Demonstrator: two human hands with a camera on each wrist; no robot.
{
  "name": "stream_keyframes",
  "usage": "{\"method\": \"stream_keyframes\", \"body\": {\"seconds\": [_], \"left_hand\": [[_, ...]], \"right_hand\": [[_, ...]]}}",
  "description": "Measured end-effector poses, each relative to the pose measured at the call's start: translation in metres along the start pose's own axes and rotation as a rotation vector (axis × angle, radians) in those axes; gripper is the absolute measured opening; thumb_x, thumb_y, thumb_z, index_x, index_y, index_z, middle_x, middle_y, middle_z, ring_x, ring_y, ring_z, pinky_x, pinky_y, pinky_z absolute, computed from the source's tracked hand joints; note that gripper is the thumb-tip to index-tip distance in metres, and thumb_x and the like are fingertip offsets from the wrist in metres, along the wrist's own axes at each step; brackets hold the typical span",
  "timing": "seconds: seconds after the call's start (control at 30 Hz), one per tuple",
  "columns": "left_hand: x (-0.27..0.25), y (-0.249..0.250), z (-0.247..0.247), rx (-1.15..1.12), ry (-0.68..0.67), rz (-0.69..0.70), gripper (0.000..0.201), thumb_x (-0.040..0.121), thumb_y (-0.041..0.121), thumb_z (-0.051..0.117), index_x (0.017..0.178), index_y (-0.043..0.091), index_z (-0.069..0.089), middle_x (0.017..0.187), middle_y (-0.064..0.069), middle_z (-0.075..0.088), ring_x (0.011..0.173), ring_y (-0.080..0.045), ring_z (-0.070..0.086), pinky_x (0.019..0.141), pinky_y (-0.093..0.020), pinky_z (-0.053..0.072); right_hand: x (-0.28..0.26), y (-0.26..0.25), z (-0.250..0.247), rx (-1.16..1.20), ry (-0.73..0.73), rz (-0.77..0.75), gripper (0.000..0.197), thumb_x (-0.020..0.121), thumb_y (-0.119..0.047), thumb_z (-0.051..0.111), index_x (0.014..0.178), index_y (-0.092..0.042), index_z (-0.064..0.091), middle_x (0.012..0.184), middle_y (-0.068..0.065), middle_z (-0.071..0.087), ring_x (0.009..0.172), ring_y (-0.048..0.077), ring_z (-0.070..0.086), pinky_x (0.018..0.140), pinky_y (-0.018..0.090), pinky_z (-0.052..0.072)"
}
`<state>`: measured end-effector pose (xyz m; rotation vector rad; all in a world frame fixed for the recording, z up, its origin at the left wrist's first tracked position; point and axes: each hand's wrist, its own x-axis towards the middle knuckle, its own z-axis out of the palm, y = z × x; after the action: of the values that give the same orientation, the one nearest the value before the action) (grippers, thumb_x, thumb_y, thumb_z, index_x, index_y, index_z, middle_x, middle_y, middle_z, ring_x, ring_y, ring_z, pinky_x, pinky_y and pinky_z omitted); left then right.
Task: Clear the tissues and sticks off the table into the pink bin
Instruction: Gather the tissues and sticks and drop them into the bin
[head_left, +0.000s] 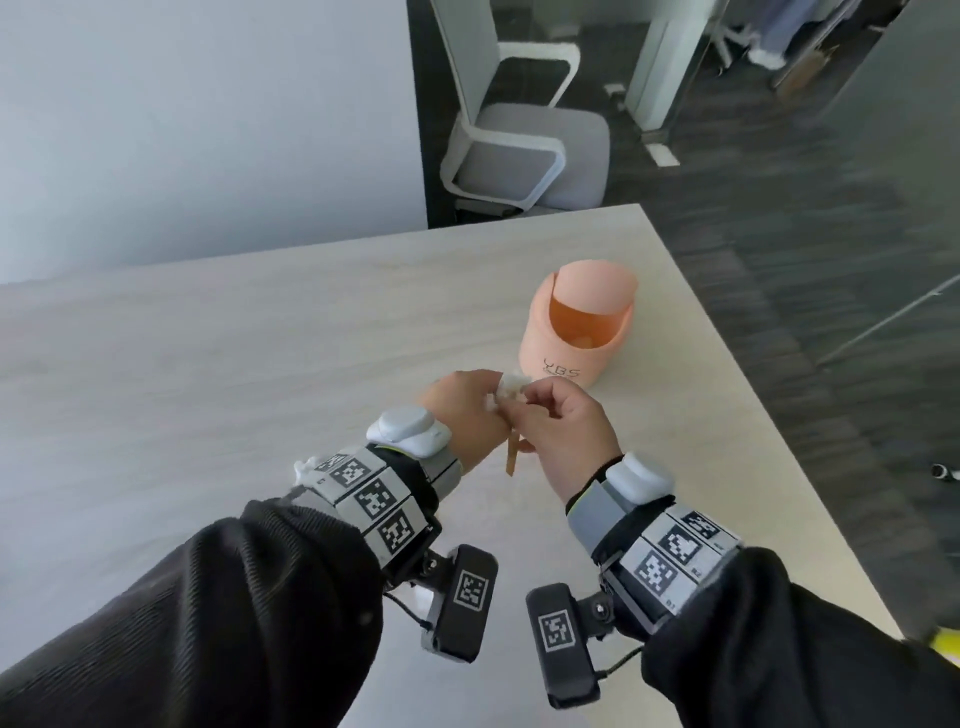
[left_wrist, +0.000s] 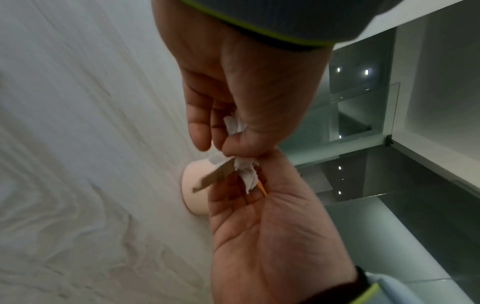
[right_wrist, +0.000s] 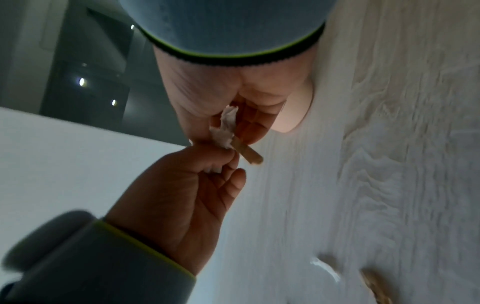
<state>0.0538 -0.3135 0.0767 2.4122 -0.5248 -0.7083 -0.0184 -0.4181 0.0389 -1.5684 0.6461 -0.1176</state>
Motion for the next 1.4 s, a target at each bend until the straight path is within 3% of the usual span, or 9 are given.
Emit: {"method": "stream_keyframes", "body": {"seconds": [0.1,0.2,0.43,0.63,0.83,1.07,1.17,1.27,1.4], "left_hand": [[0.001,0.012,0.006,-0.321,0.005,0.005,0.036,0.086,0.011,0.047,0.106,0.031,0.07,0.089,0.006,0.074,0.076,-0.018,0.073,0.071,-0.033,0.058],[0.009,0.006,0.012,-0.573,0.049,0.019,0.036,0.09,0.002,0.05,0.114,0.024,0.067,0.099,0.003,0.076,0.084,-0.016,0.074,0.072,-0.036,0.063],[0.019,0.004,0.02,-1.028,0.017,-0.056,0.022,0.088,-0.006,0.061,0.081,0.013,0.071,0.081,-0.009,0.072,0.071,-0.023,0.068,0.052,-0.024,0.055],[0.029,-0.003,0.024,-0.868,0.043,-0.053,0.018,0.082,0.002,0.072,0.078,0.02,0.073,0.071,-0.002,0.07,0.063,-0.013,0.062,0.046,-0.025,0.043],[0.032,-0.003,0.03,-0.928,0.105,-0.169,0.006,0.082,0.014,0.077,0.079,0.012,0.072,0.073,-0.003,0.073,0.068,-0.01,0.069,0.054,-0.025,0.054],[0.027,-0.008,0.034,-1.058,0.063,-0.306,0.018,0.086,-0.001,0.064,0.092,0.01,0.076,0.092,-0.015,0.077,0.08,-0.017,0.074,0.06,-0.027,0.056],[0.024,-0.01,0.031,-1.091,0.026,-0.306,0.025,0.086,-0.006,0.058,0.097,0.008,0.075,0.1,-0.017,0.076,0.092,-0.022,0.074,0.06,-0.028,0.057],[0.019,-0.009,0.024,-1.15,-0.061,-0.261,0.023,0.087,0.003,0.065,0.108,0.006,0.071,0.106,-0.015,0.076,0.099,-0.025,0.073,0.063,-0.031,0.057],[0.014,-0.015,0.017,-1.089,-0.067,-0.235,0.016,0.092,0.008,0.056,0.101,0.013,0.07,0.102,-0.005,0.078,0.092,-0.02,0.073,0.068,-0.034,0.056]], "right_hand": [[0.011,0.0,-0.022,0.066,0.077,0.009,0.017,0.08,-0.027,0.077,0.078,-0.014,0.067,0.069,-0.002,0.068,0.069,0.017,0.063,0.072,0.038,0.059],[0.015,0.0,-0.032,0.122,0.091,0.002,0.014,0.08,-0.022,0.078,0.079,-0.018,0.065,0.077,0.005,0.07,0.07,0.016,0.061,0.067,0.032,0.05],[0.021,0.002,-0.037,0.376,-0.007,0.035,0.012,0.077,-0.018,0.078,0.076,-0.018,0.066,0.084,0.012,0.072,0.079,0.026,0.065,0.075,0.037,0.052],[0.024,-0.001,-0.043,0.463,-0.053,0.106,0.017,0.082,-0.002,0.072,0.079,-0.014,0.06,0.083,0.012,0.066,0.07,0.019,0.062,0.062,0.029,0.049],[0.031,-0.001,-0.043,0.362,-0.014,0.147,0.017,0.081,-0.013,0.076,0.086,-0.015,0.06,0.08,0.007,0.07,0.069,0.017,0.064,0.061,0.032,0.049],[0.026,-0.002,-0.028,-0.194,0.06,-0.116,0.013,0.078,-0.033,0.077,0.08,-0.025,0.067,0.076,-0.005,0.072,0.07,0.014,0.067,0.064,0.029,0.056],[0.025,-0.001,-0.027,-0.284,0.072,-0.168,0.011,0.079,-0.027,0.074,0.08,-0.025,0.064,0.071,-0.004,0.069,0.066,0.012,0.064,0.063,0.032,0.055],[0.03,-0.005,-0.032,-0.324,0.114,-0.217,0.012,0.079,-0.02,0.072,0.078,-0.024,0.061,0.069,-0.007,0.065,0.061,0.008,0.059,0.061,0.032,0.053],[0.052,-0.022,-0.053,-0.409,0.279,-0.361,0.019,0.079,-0.031,0.076,0.079,-0.023,0.059,0.068,-0.007,0.065,0.054,0.007,0.061,0.054,0.026,0.051]]}}
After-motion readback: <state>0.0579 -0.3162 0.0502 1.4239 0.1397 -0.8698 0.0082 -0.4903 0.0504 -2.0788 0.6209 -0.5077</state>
